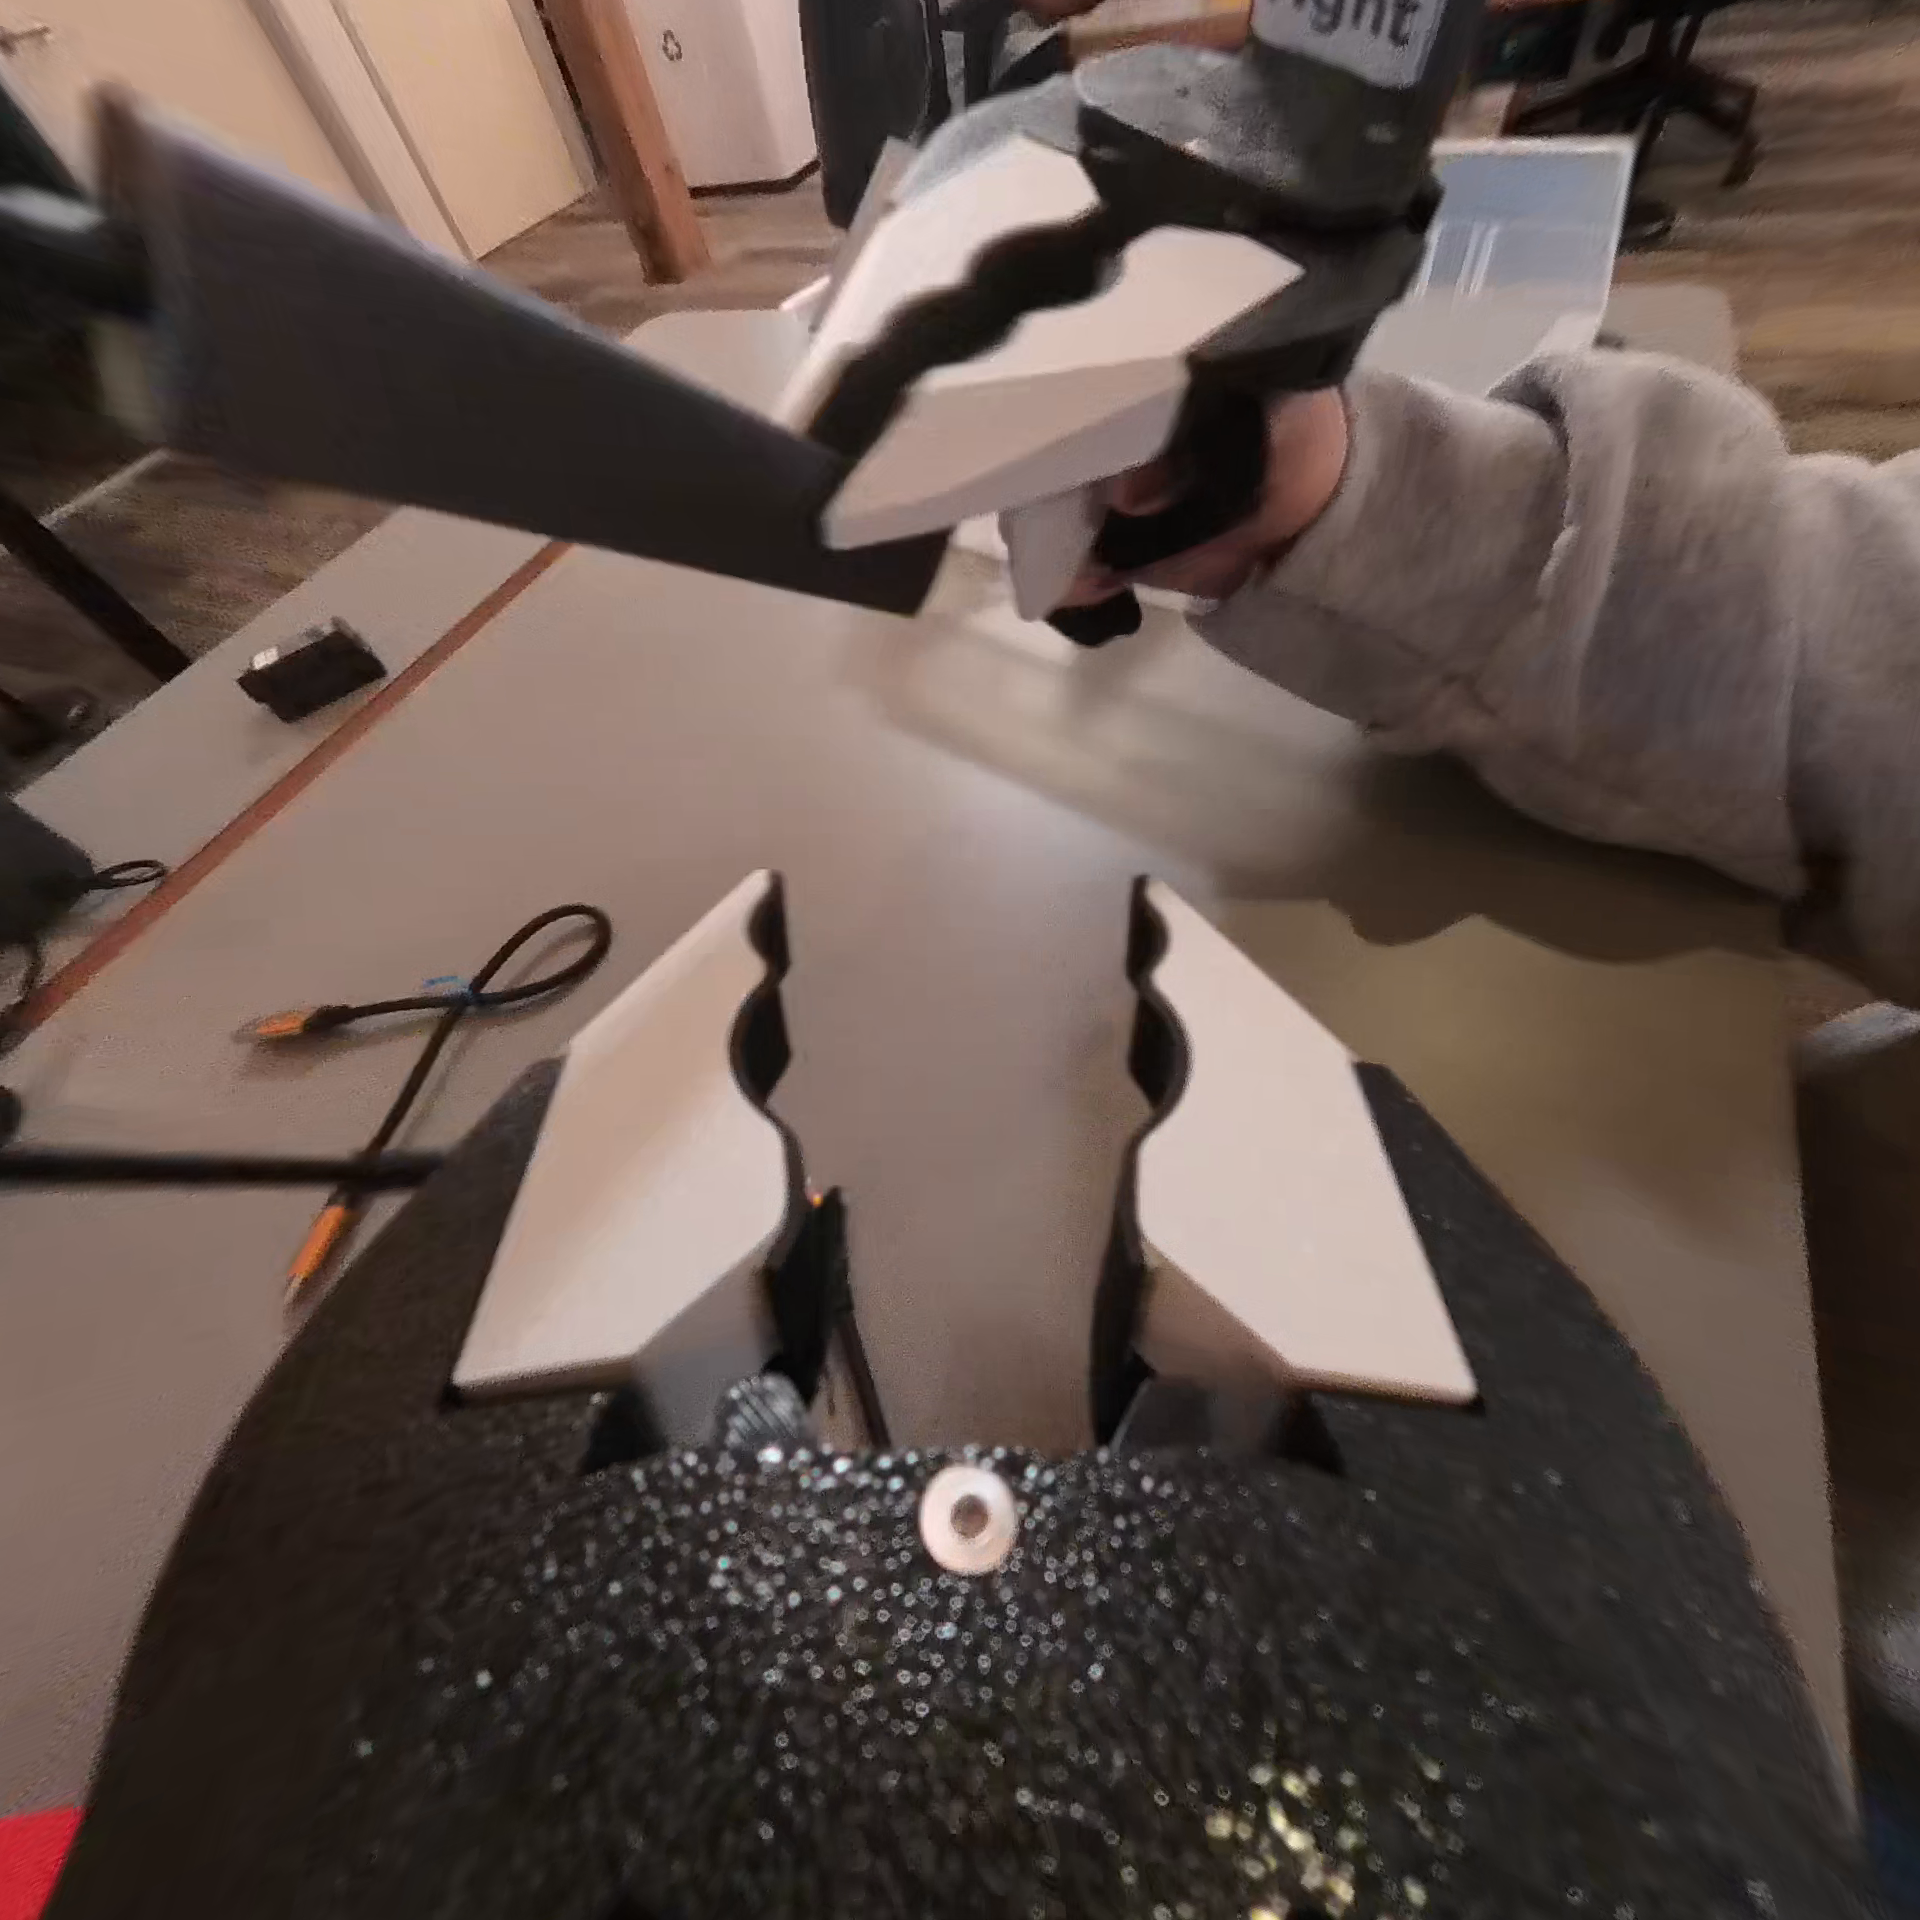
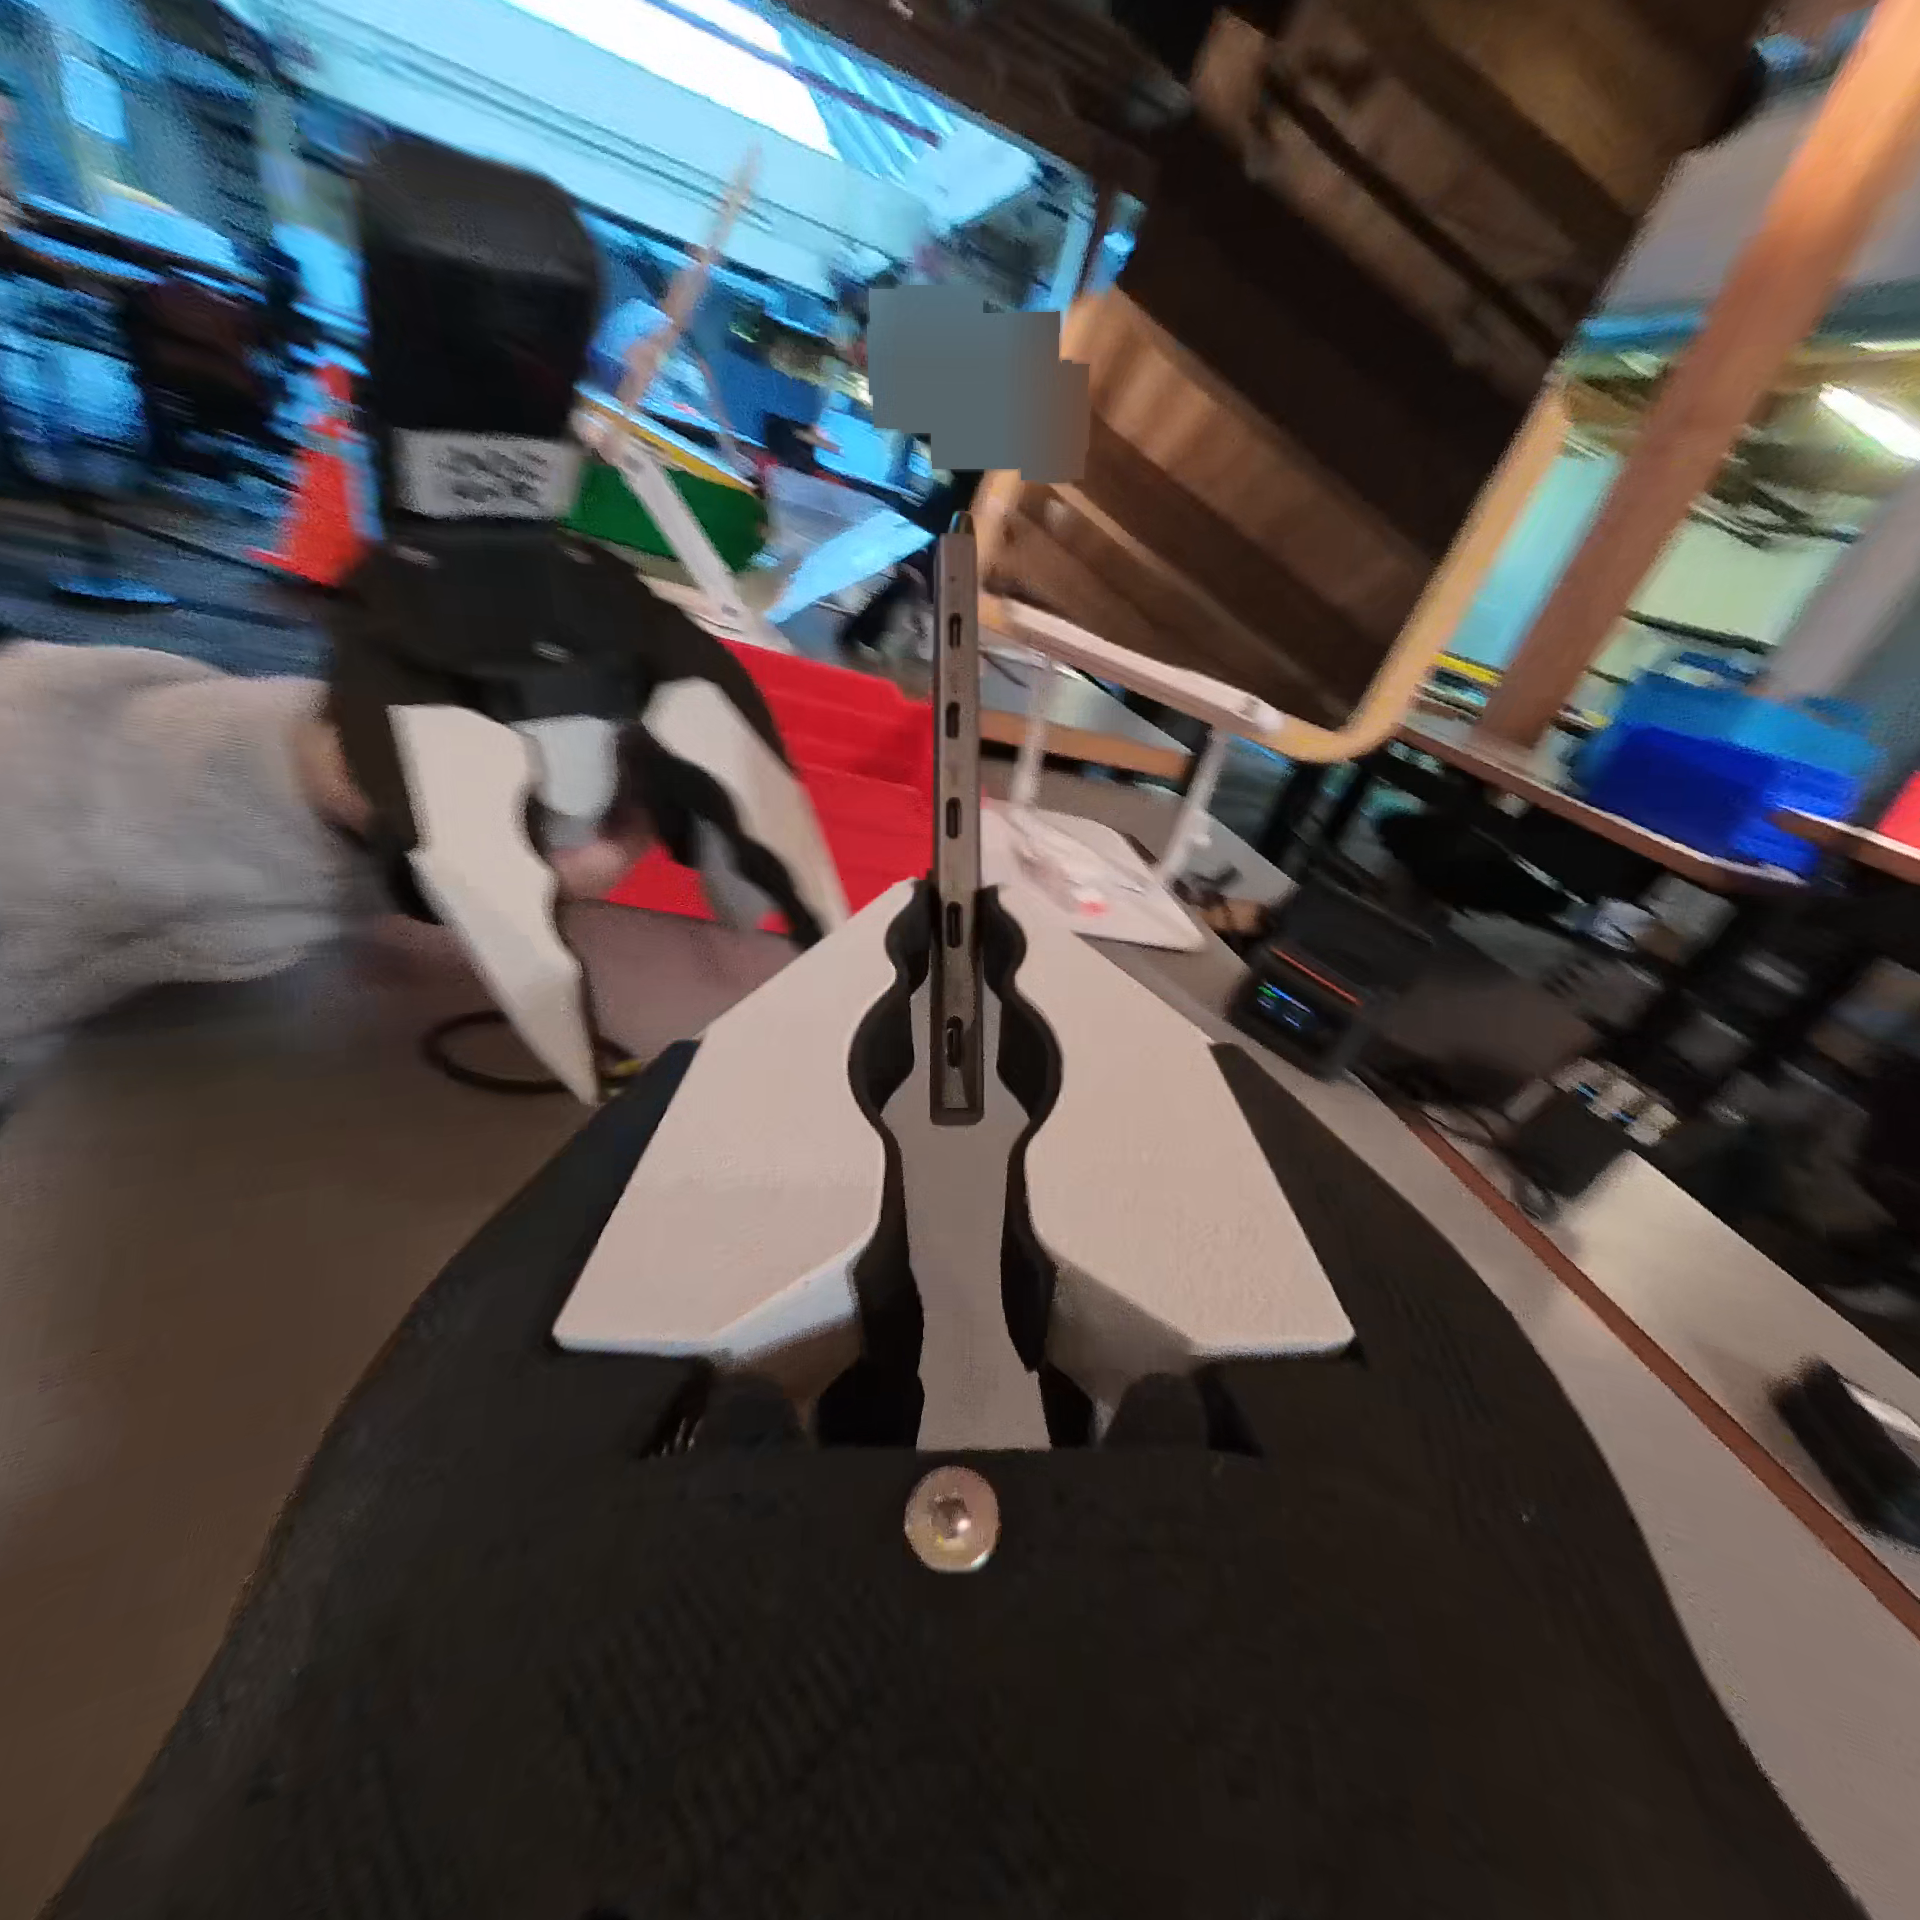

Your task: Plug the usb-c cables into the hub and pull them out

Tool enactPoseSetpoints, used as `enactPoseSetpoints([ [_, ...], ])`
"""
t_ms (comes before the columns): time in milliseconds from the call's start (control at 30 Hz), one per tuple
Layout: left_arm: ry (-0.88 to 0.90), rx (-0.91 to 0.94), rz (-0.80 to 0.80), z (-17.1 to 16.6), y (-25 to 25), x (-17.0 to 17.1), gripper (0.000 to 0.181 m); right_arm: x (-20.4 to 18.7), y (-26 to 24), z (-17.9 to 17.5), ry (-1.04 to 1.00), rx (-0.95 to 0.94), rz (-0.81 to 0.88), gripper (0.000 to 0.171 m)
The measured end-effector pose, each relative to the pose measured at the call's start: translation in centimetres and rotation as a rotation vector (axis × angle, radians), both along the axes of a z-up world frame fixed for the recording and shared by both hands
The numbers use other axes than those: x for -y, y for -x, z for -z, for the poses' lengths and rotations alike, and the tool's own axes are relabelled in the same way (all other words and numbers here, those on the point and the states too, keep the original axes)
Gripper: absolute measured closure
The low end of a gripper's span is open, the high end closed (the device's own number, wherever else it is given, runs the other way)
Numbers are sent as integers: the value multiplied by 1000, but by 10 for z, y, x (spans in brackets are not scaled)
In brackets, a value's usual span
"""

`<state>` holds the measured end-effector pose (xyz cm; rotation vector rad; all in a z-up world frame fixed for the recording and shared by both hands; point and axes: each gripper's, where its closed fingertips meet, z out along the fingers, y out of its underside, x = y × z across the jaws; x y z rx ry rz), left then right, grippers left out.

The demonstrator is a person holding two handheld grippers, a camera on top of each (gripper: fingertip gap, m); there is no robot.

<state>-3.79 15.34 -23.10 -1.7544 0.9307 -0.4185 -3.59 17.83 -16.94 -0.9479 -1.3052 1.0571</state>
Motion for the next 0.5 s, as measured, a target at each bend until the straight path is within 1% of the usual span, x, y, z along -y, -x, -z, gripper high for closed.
enactPoseSetpoints([
  [33, -7, 36, 15, -4, -3, 0, 109, 10, -2, -1, 9, 2, -68, 163],
  [100, -66, 142, 88, -24, -14, 9, 111, 28, -5, 1, 23, 24, -183, 163],
  [167, -139, 232, 150, -44, -19, 20, 123, 40, -7, 6, 23, 63, -255, 164],
  [233, -180, 271, 191, -55, -19, 29, 135, 47, -7, 10, 25, 89, -298, 163],
  [300, -170, 251, 200, -52, -17, 32, 147, 52, -8, 12, 32, 104, -335, 164],
  [367, -158, 219, 207, -47, -17, 35, 152, 57, -9, 18, 36, 138, -363, 164],
  [433, -142, 209, 223, -43, -17, 38, 153, 60, -10, 22, 44, 165, -390, 164],
  [467, -127, 208, 228, -40, -17, 40, 155, 62, -10, 24, 49, 178, -403, 164],
  [500, -123, 203, 227, -38, -16, 40, 162, 64, -11, 26, 53, 192, -417, 164],
])
